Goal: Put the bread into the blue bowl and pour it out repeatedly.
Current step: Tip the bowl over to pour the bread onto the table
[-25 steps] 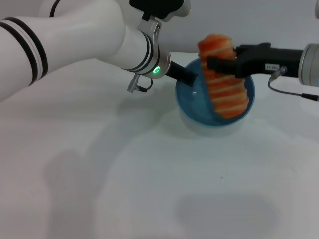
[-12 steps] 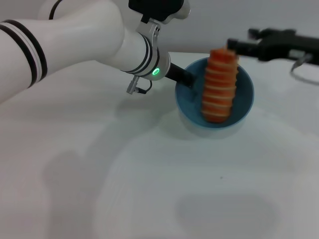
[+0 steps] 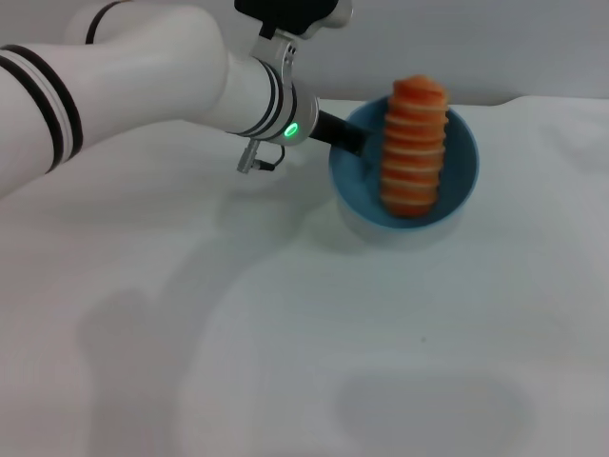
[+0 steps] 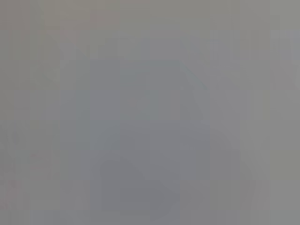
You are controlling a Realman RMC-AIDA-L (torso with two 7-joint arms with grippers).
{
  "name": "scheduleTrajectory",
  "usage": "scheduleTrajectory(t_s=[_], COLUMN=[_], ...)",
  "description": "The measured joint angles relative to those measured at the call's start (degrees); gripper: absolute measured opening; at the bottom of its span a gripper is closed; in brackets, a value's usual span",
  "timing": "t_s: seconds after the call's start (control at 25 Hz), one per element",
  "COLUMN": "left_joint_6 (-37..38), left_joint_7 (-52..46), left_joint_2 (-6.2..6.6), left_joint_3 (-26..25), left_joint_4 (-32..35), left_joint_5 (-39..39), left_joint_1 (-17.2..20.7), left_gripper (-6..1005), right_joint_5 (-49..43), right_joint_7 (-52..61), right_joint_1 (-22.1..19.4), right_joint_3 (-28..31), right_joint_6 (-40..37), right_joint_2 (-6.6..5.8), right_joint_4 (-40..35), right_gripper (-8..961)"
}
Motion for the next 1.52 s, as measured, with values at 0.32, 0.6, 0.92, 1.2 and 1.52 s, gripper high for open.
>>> scheduleTrajectory(t_s=[0.32, 0.6, 0.92, 1.2, 1.52], left_joint_6=[-4.96, -9.64, -22.78, -33.35, -37.84], left_joint_7=[2.34, 2.99, 3.02, 3.32, 5.41], left_joint_2=[-0.08, -0.06, -0.2, -0.3, -0.4], left_joint_3=[1.14, 5.26, 13.15, 24.99, 27.57], left_joint_4=[0.17, 0.37, -0.86, -1.93, -1.97], left_joint_5=[0.09, 0.21, 0.27, 0.31, 0.33], left_joint_1=[-0.73, -1.71, -1.92, -1.46, 0.01], left_gripper=[-2, -2, -1, -1, -1], right_joint_5=[15.58, 37.38, 41.73, 41.78, 41.91], right_joint_7=[-16.94, -41.77, -50.55, -50.59, -50.6], right_joint_1=[-5.58, -8.83, -9.98, -10.92, -10.61], right_joint_3=[7.4, 7.49, 8.32, 9.54, 9.65], right_joint_6=[-0.89, -8.18, -15.46, -18.97, -19.16], right_joint_2=[-0.24, -0.25, -0.03, -0.14, -0.19], right_joint_4=[12.76, 33.02, 43.1, 45.06, 45.6], right_gripper=[749, 748, 748, 748, 748])
